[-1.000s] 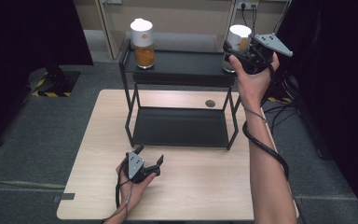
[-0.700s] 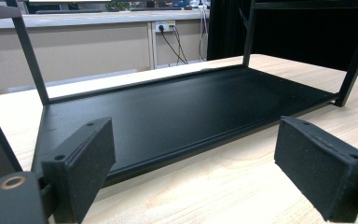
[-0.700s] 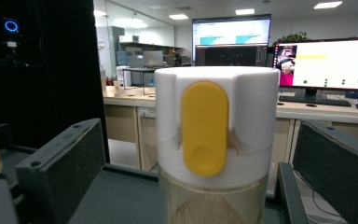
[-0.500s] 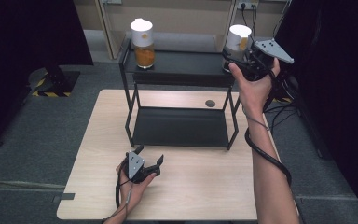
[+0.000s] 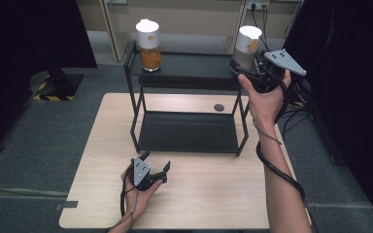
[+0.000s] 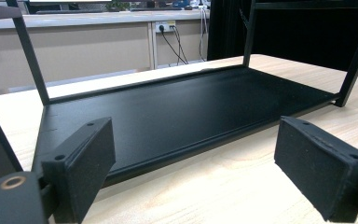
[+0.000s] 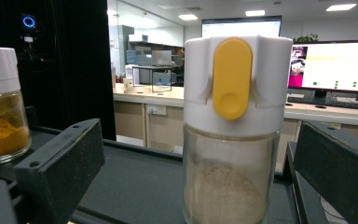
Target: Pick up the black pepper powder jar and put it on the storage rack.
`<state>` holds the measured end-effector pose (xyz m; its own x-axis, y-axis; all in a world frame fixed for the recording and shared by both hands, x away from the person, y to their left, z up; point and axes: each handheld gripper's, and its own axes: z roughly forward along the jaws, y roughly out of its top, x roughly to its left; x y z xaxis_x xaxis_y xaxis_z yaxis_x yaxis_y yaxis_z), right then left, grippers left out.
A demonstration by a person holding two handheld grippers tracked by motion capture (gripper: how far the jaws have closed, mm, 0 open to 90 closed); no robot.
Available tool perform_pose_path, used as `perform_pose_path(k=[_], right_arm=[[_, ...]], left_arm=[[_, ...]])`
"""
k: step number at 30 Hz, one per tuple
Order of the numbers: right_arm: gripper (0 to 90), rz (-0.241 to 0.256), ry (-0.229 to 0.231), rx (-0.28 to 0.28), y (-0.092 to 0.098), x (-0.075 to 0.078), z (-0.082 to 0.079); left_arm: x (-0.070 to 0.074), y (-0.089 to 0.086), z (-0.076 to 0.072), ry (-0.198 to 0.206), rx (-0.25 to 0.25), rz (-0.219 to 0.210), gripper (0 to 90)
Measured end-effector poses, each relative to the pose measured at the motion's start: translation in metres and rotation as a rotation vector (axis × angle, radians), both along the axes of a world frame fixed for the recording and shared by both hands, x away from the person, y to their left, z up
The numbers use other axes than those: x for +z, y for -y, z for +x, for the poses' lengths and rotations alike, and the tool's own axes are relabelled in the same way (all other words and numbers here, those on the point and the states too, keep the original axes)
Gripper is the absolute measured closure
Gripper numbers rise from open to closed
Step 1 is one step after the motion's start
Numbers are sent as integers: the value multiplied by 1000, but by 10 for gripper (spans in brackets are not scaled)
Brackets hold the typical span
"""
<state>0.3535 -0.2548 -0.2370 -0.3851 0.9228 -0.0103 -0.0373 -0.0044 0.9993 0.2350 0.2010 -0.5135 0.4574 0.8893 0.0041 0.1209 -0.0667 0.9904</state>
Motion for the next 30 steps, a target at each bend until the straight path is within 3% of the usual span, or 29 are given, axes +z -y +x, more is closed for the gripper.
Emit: perform_pose_path(k=[30], right_arm=[[24, -28, 13, 52, 5, -29, -30]], left_arm=[[0, 0, 0, 3, 1, 0, 118]])
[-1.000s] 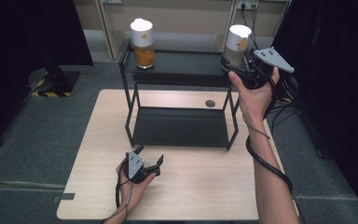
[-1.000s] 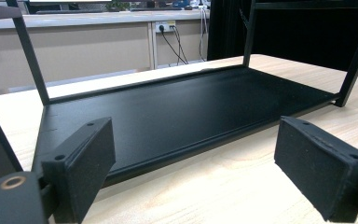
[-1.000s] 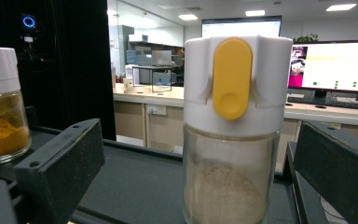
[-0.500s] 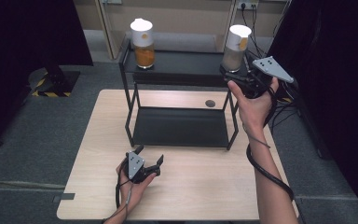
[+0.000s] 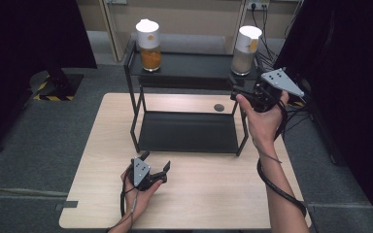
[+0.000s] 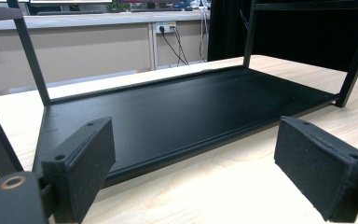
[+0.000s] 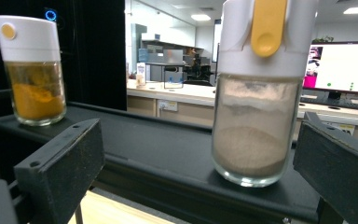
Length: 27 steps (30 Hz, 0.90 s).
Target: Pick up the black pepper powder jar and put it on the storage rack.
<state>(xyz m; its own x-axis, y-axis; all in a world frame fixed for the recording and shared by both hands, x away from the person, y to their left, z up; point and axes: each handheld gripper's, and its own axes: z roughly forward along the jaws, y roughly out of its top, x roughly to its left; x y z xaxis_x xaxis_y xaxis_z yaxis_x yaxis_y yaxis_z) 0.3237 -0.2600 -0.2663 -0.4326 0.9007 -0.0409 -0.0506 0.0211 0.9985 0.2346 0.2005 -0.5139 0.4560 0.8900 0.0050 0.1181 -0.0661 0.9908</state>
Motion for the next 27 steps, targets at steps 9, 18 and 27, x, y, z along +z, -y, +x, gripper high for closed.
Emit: perform_pose_path(k=[9, 18, 27], right_arm=[[26, -14, -6, 7, 4, -11, -7], [26, -18, -17, 22, 6, -25, -14], [26, -24, -33, 39, 5, -39, -20]], left_arm=[[0, 0, 0, 2, 0, 1, 118], [0, 0, 0, 4, 1, 1, 118], [0, 0, 0, 2, 0, -1, 119]])
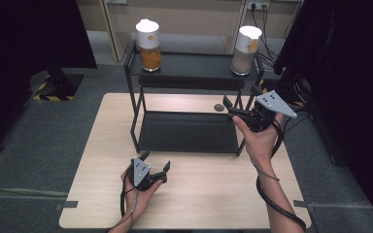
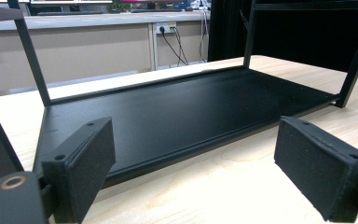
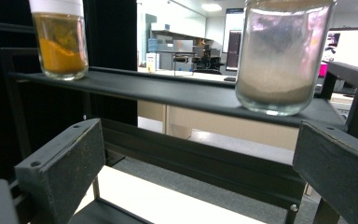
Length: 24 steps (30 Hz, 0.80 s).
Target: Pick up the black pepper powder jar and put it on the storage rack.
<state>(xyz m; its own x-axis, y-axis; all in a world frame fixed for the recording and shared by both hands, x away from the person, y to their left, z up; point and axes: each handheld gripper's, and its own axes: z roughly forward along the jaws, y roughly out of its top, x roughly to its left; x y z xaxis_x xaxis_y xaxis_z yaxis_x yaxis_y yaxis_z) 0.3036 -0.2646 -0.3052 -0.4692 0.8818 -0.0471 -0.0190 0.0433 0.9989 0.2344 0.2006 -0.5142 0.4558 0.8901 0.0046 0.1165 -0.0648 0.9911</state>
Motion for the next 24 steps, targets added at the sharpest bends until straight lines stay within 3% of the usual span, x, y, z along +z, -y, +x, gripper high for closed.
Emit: perform_pose_path(k=[24], right_arm=[[26, -19, -40, 27, 3, -31, -15]], left_arm=[[-1, 0, 0, 6, 2, 0, 119]])
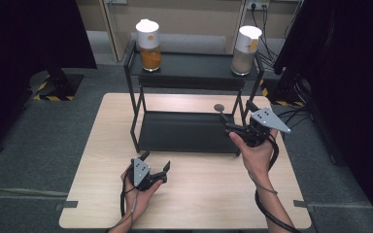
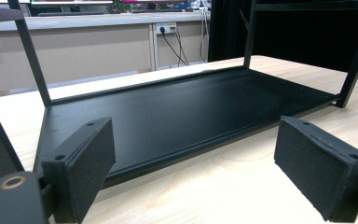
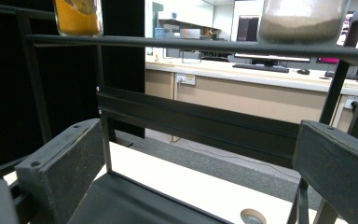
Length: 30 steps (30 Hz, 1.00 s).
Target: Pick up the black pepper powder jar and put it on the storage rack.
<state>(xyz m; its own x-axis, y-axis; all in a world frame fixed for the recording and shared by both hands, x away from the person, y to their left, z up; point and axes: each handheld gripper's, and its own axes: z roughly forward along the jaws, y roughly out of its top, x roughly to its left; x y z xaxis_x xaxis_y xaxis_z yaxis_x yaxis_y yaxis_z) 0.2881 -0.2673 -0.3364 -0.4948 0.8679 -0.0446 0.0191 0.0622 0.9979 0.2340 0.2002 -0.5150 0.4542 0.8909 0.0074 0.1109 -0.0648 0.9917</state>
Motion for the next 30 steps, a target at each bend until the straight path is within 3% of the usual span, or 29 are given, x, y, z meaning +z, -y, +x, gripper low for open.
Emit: perform_pose_path(k=[30], right_arm=[[26, -27, -76, 27, 9, -42, -19]], left_arm=[[-1, 1, -1, 4, 3, -1, 119]])
